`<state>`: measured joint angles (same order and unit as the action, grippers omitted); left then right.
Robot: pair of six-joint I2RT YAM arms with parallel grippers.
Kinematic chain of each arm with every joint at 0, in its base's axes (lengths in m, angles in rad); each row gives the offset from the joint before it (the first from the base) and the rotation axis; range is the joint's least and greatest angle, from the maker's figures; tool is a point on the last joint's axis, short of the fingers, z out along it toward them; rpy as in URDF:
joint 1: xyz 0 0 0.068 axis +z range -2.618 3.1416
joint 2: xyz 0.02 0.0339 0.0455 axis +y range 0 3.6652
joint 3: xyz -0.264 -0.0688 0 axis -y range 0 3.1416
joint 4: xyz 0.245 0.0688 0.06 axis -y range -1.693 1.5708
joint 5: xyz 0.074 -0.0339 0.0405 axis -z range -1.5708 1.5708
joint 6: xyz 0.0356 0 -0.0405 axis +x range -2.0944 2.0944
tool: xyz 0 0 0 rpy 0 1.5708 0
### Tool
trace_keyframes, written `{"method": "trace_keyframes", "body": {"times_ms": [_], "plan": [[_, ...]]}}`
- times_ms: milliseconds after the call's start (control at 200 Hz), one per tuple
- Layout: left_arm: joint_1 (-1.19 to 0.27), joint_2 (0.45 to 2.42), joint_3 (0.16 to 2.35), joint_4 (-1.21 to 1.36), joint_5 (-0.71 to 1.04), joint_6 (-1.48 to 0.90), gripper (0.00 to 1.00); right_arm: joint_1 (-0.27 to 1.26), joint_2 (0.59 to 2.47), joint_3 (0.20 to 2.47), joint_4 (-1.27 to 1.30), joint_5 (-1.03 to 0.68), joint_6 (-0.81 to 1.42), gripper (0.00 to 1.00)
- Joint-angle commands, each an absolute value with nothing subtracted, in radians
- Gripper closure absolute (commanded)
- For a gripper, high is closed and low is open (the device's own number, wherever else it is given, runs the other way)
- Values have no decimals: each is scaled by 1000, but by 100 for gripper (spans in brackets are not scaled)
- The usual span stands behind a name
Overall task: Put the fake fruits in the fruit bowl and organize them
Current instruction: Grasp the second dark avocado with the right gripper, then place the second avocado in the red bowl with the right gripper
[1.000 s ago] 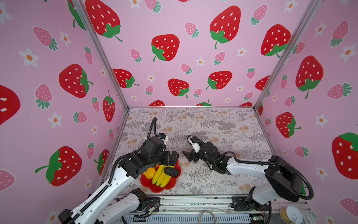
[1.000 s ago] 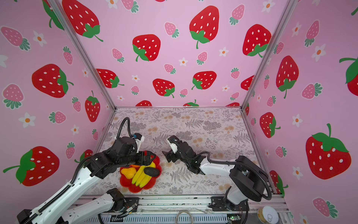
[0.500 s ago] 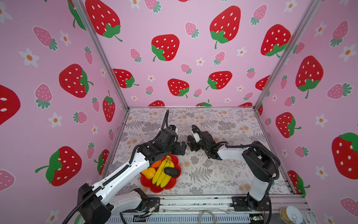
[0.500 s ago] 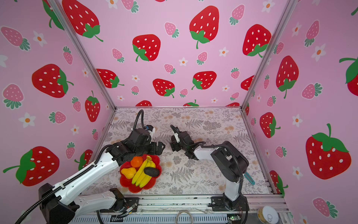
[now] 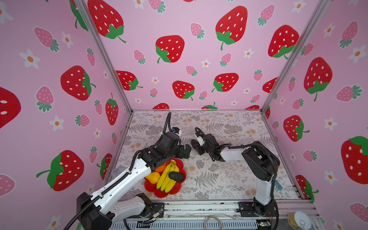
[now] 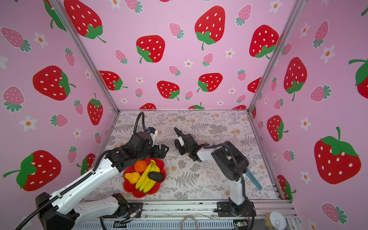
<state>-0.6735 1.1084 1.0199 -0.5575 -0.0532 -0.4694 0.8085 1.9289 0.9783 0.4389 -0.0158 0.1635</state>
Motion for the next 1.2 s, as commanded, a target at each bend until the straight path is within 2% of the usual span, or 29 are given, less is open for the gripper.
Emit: {"method": "trace_keyframes", "body": {"times_ms": [0,195,330,515,775,1036,1196], "plan": [[-676,1059,1025,-608,-96,-481,1,807,1837,915,478,-44,146,64],[-675,906,999,-785,-151,-503,1,826,1548,694,608,-167,179,64],[-675,830,999,-936,-122,-529,1,903,1404,607,629,-229,179,64],[-675,749,1027,-1039,-95,-526,1,1094,1310,563,646,-149,191,63],[-674,710,1082,-1213,-109,-605,1,1305,1319,547,698,-31,195,63],[-674,602,1049,-1281,-188,-674,1,1430,1461,552,800,0,229,63],[-675,589,1045,-1282,-196,-672,1,1474,1571,649,739,11,187,62]]}}
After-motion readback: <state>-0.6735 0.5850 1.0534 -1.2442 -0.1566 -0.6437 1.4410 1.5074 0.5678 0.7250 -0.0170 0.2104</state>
